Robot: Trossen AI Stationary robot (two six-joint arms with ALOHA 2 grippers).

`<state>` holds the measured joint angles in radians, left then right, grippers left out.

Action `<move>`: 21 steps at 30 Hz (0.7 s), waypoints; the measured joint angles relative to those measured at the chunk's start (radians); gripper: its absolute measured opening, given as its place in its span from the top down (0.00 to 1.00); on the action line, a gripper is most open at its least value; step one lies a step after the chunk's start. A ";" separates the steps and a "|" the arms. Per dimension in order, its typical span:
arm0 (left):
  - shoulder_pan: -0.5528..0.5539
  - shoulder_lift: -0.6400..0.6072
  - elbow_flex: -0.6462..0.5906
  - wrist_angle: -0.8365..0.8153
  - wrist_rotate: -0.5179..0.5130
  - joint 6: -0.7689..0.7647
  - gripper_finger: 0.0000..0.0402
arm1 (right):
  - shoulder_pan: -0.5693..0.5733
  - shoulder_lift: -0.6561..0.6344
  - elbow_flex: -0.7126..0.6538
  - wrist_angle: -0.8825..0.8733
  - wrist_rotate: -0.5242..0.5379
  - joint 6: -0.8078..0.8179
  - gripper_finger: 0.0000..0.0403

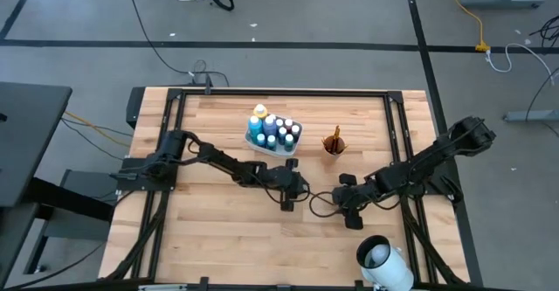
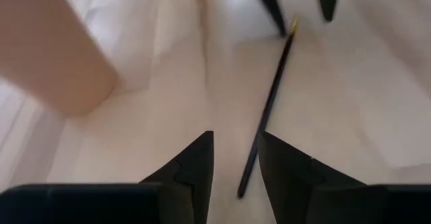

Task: Pick & Place Paint Supplies
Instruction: Put the gold paintbrush into the cup

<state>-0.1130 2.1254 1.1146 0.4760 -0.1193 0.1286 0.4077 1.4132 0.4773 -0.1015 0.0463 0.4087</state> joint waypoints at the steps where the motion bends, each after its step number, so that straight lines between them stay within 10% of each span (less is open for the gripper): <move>1: 0.004 0.000 0.000 -0.011 0.001 -0.007 0.69 | 0.000 0.000 0.002 -0.015 0.005 -0.003 0.58; 21: 0.012 0.001 0.000 -0.015 0.004 -0.004 0.71 | 0.000 -0.015 0.007 -0.193 0.054 -0.151 0.98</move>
<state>-0.1009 2.1265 1.1145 0.4614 -0.1149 0.1242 0.4076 1.3980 0.4843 -0.2942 0.1008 0.2575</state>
